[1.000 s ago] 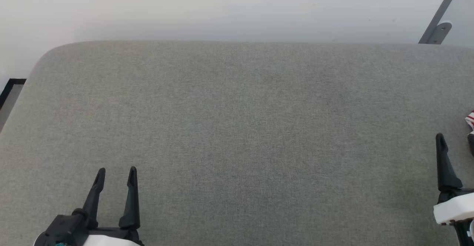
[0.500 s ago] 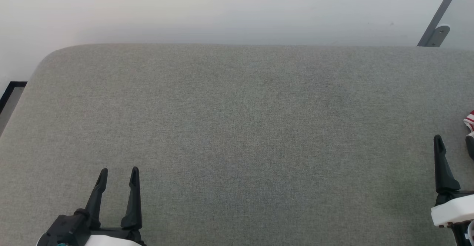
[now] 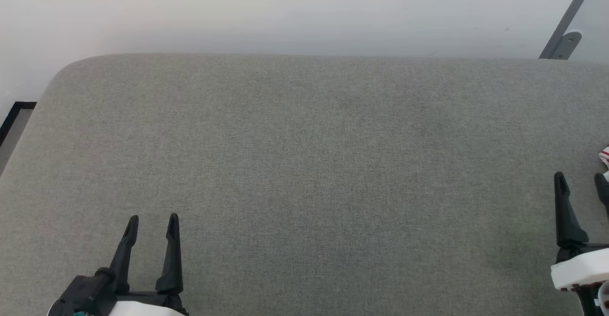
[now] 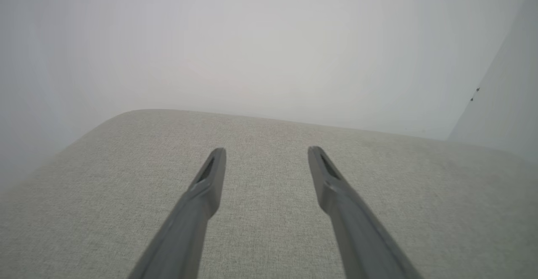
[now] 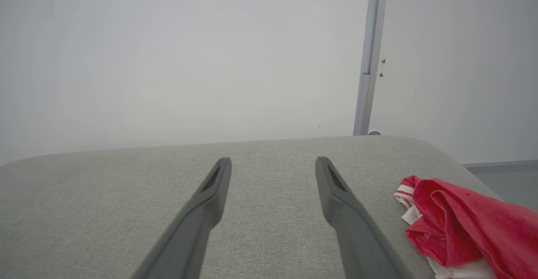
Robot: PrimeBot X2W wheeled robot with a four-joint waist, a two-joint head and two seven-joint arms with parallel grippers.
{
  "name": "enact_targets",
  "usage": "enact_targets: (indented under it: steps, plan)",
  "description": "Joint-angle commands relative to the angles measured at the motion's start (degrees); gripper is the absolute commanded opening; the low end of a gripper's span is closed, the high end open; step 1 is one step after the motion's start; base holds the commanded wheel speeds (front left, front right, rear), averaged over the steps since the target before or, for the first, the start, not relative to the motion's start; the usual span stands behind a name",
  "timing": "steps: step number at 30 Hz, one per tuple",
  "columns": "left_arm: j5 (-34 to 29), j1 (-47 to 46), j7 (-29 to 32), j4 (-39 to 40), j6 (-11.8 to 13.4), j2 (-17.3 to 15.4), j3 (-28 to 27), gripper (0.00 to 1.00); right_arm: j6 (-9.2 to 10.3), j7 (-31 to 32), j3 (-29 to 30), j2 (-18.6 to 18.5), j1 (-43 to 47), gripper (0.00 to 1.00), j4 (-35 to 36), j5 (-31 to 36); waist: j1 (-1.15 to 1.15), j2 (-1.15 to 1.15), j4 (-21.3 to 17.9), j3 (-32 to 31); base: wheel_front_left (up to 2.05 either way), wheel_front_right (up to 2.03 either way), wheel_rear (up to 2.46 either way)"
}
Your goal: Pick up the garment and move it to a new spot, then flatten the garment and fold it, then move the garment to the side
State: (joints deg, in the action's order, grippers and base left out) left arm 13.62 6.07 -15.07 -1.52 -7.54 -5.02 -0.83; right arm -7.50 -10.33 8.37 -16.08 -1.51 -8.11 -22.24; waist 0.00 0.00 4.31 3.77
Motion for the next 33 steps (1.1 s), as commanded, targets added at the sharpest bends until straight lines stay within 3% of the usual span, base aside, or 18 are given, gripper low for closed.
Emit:
enact_targets:
  steps: [1,7,8,13,33]
  plan:
    - [-0.37,-0.58,-0.13,0.12,0.13,0.16,-0.26,1.0,0.04,0.12,-0.2,0.36,-0.22,1.0,0.26,-0.24,0.0,0.0,-0.05,-0.03,0.0,0.0,0.0]
    - [-1.24,-1.09,-0.13,0.84,0.13,0.47,-0.93,1.0,0.04,0.37,-0.93,0.75,-0.86,1.0,0.96,-0.3,0.0,0.0,-0.52,-0.12,0.0,0.0,0.0]
    - [-0.75,-0.32,0.0,0.57,0.0,0.6,-0.79,0.0,0.0,0.26,-0.88,0.55,-0.33,0.0,0.62,-0.09,0.0,0.0,-0.51,-0.12,0.0,0.0,0.0]
    - [0.23,0.37,0.13,-1.66,0.0,1.38,-0.52,0.0,0.0,0.44,-1.18,2.15,0.88,0.0,-1.52,-0.7,0.0,0.0,-0.56,-0.14,0.0,0.0,0.0]
    - [21.79,-3.04,4.49,-4.53,0.04,0.41,-0.37,0.0,0.0,4.7,-1.33,4.95,-0.71,0.0,-2.56,-18.56,0.0,0.0,-1.16,-0.7,0.0,0.0,0.0]
